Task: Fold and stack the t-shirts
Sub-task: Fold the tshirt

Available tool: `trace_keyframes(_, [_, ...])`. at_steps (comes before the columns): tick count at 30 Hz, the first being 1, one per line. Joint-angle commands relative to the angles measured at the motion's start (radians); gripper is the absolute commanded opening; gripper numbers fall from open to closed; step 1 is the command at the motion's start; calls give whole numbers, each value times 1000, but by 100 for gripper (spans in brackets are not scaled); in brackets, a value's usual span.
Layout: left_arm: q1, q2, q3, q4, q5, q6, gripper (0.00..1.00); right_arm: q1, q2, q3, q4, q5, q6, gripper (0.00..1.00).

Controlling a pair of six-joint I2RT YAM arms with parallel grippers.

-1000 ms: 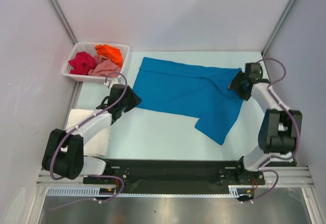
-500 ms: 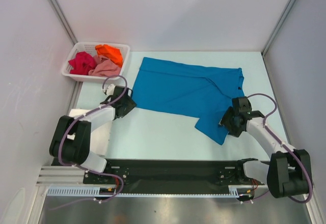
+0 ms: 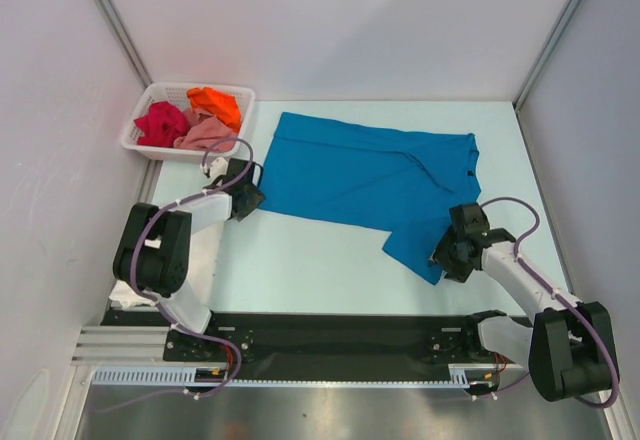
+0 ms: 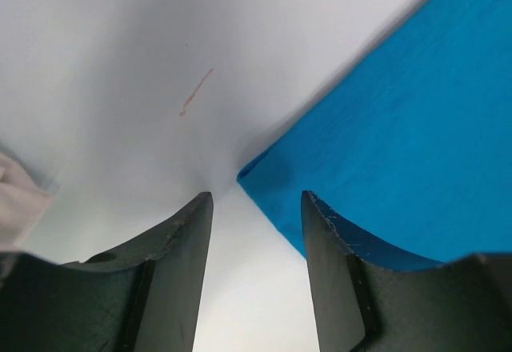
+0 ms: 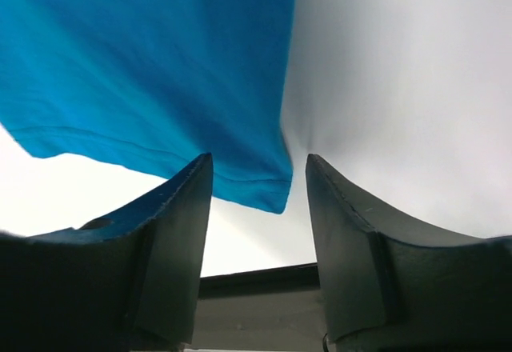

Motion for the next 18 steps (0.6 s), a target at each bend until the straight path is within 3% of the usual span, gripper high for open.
trace_keyframes(1, [18,36,32,17,-7,12,53,13,15,-17,16,8,28,54])
trace_keyframes(5, [28,56,33,28,7,19,44,26,49,-49,64,-11,52,50])
trace_keyframes(7, [29,61,36,30,12,28,35,31,54,-46,58,9,62,48])
trace_keyframes(11, [32,65,47,40,41,53,21,31,-29,-49,18,86,109,29])
trace_keyframes(15, [31,65,38,59,67,73,0,31,-124,-74,-10,130,158,5])
trace_keyframes(18, [31,44,18,60,74,74,0,31,-182,-76,-73,189,181,0])
